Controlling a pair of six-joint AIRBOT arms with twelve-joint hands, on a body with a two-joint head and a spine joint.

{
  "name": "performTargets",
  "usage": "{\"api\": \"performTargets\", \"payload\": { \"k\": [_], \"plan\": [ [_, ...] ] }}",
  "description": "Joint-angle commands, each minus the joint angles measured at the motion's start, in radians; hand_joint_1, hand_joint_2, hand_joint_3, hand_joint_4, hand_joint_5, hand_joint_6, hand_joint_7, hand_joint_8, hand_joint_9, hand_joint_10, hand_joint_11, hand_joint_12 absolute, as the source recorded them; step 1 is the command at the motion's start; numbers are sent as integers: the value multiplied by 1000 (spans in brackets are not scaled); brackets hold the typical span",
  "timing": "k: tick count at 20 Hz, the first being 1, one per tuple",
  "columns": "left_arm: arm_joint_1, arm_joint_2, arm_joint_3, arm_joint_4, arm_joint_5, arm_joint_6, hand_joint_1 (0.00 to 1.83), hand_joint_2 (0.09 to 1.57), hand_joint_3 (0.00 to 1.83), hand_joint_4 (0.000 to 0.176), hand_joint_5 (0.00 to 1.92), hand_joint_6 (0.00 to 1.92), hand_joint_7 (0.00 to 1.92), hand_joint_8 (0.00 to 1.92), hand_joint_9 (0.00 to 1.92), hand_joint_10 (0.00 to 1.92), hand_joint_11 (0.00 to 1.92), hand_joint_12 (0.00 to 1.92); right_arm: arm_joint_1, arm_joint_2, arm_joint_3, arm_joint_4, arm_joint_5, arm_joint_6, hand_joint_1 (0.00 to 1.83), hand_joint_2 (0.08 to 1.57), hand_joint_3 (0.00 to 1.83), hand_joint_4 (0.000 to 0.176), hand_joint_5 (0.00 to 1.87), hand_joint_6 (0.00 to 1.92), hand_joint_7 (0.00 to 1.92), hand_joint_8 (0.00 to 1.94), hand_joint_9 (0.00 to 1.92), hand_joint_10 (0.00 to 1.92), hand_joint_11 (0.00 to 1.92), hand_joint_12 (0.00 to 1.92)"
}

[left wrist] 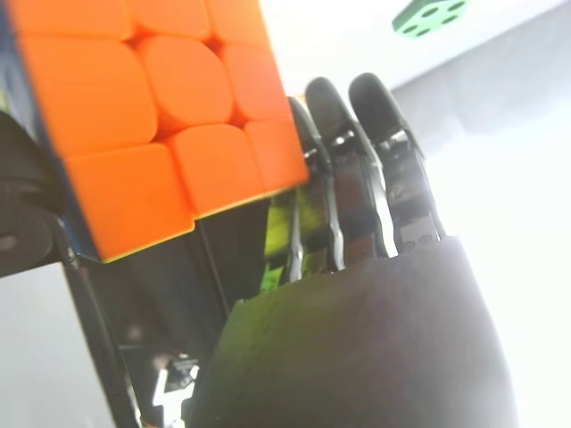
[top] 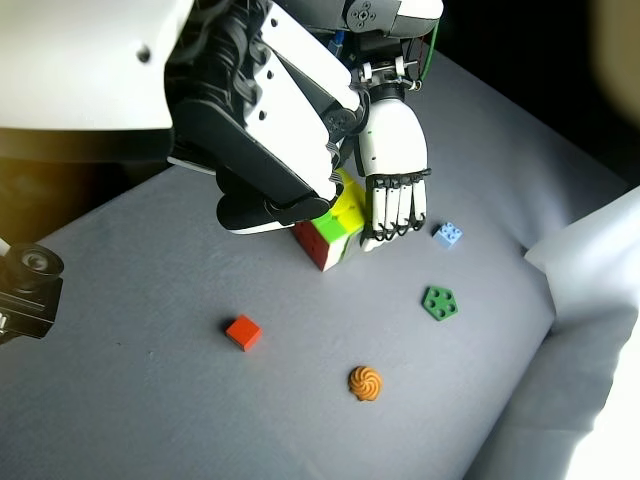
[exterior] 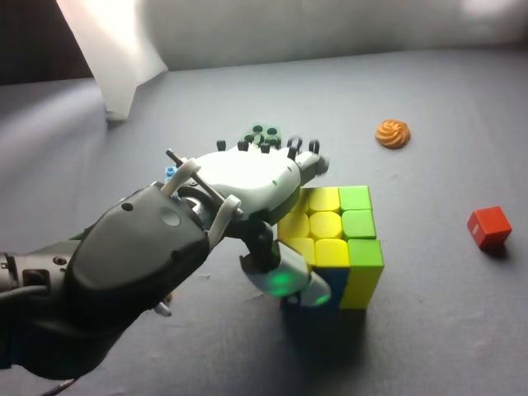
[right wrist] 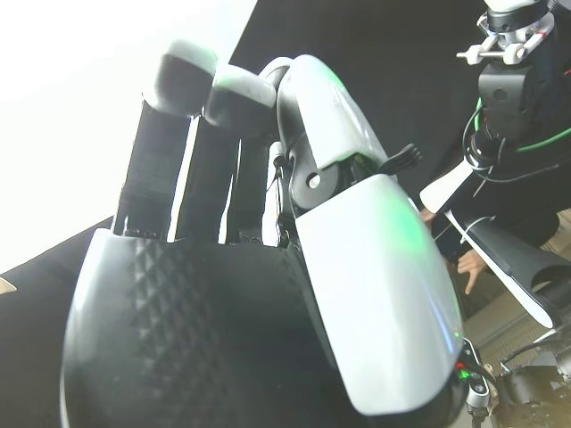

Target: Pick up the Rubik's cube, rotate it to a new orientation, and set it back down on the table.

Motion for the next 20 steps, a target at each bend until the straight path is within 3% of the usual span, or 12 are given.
{"api": "performTargets", "payload": {
  "k": [1,7,12,20],
  "plan": [
    [-12,2,-2,53,-47,-5,897,801,0,0,2,8,2,7,1,10,0,35,10,2,-2,59,42,-1,1327,1349,0,176,0,0,691,1568,976,1921,933,1921],
    [-26,5,-8,54,-47,-5,822,782,0,0,0,0,0,0,0,0,0,0,10,2,-2,59,42,-1,1334,1330,0,176,1,0,717,1528,955,1921,903,1921],
    [-97,32,-17,83,17,2,732,800,0,0,0,0,0,0,0,0,0,0,10,3,-3,56,43,-1,1333,1330,0,176,0,0,718,1527,976,1921,905,1921],
    [-221,139,-77,-26,142,158,696,771,0,0,0,0,0,0,0,0,0,0,-13,2,-40,-83,-3,-58,1339,1314,0,176,0,0,746,1488,1007,1921,945,1921]
  ]
}}
